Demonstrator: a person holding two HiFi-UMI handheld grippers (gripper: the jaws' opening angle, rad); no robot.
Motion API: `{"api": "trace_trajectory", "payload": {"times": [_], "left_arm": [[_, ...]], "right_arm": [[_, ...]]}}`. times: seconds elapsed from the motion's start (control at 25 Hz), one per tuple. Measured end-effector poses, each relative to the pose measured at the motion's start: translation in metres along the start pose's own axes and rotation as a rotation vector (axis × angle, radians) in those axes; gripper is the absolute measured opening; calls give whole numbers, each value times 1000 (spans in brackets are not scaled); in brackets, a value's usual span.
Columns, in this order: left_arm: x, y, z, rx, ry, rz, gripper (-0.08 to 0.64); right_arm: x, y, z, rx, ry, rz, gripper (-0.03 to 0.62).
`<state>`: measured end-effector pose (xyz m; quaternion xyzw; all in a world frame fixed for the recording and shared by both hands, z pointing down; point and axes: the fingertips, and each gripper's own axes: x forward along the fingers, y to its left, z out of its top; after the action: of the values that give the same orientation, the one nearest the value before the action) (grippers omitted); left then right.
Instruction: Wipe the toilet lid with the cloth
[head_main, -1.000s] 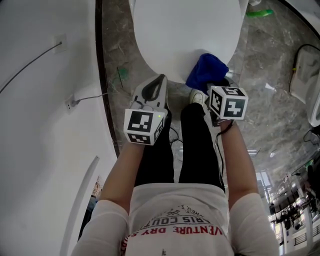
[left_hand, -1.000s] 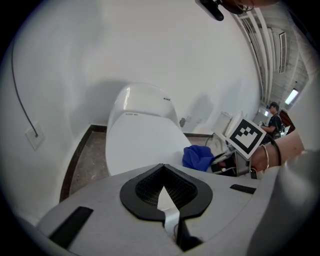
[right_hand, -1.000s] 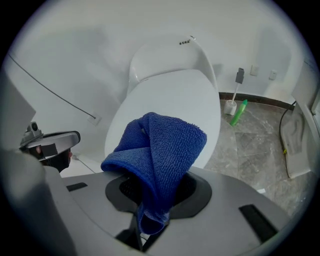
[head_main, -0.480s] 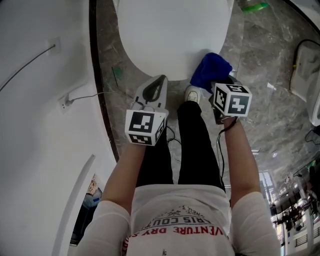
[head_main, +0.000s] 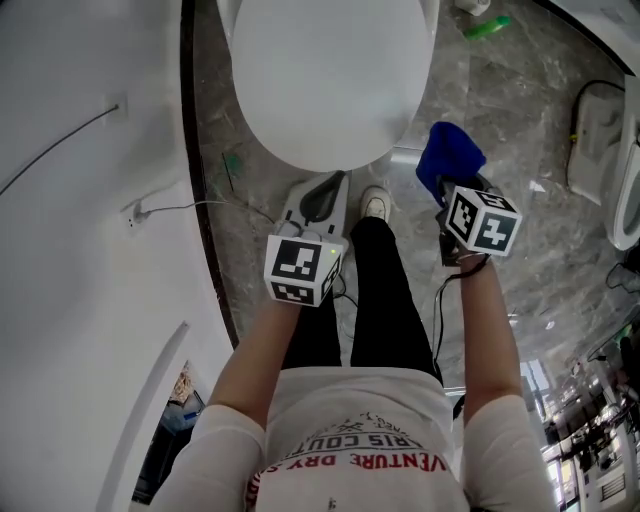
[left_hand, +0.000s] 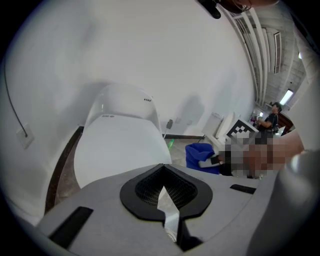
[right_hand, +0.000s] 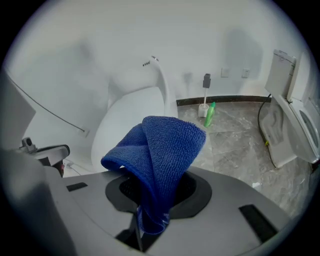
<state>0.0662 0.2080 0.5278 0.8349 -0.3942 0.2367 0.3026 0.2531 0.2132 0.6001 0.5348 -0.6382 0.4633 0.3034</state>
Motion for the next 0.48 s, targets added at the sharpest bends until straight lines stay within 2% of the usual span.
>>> {"api": "trace_trajectory", "payload": {"times": [0.2, 0.4, 0.48], "left_arm": [[-33, -2, 70, 54, -50, 30, 6], [-102, -18, 162, 55, -145, 34, 6], [-126, -22, 200, 87, -183, 31, 6]], "right_arm": [[-70, 23, 52, -5, -131, -14, 87], [-160, 79, 114, -39, -251, 15, 87], [-193, 106, 147, -41, -310, 46, 87]]}}
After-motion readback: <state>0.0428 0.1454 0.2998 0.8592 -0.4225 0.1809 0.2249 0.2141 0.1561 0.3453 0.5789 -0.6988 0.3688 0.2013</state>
